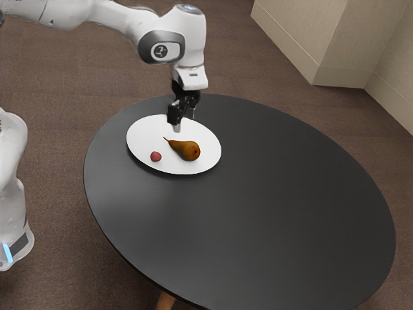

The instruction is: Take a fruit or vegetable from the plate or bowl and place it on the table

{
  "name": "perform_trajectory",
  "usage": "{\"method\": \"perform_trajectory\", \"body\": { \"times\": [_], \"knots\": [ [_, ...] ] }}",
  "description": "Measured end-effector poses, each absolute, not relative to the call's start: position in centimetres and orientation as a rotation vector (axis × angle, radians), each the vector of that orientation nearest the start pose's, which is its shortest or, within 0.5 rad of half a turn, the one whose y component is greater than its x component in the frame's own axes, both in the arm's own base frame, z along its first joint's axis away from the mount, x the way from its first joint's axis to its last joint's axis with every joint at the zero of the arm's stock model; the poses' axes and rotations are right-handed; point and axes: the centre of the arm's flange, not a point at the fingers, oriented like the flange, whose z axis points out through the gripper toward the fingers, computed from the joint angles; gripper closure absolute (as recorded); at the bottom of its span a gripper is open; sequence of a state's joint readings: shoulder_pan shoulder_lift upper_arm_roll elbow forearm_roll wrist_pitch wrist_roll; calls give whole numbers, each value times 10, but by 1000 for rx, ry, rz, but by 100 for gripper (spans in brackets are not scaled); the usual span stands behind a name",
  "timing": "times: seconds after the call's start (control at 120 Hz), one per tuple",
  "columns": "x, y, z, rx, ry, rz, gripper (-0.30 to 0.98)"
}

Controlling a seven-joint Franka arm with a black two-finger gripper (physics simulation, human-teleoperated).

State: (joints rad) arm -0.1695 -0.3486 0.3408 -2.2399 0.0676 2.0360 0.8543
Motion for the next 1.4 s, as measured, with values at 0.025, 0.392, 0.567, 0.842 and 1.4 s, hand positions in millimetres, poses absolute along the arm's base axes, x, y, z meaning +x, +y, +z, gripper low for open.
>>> {"method": "perform_trajectory", "body": {
  "times": [0.025,0.392,0.567,0.842,1.4],
  "knots": [
    [460,94,509,-2913,1117,-202,8],
    [482,99,474,-2849,1240,-169,8],
    [492,84,466,-2815,1309,-191,9],
    [499,84,449,-2817,1332,-194,10],
    [504,83,425,-2891,1325,-201,30]
  ]
}}
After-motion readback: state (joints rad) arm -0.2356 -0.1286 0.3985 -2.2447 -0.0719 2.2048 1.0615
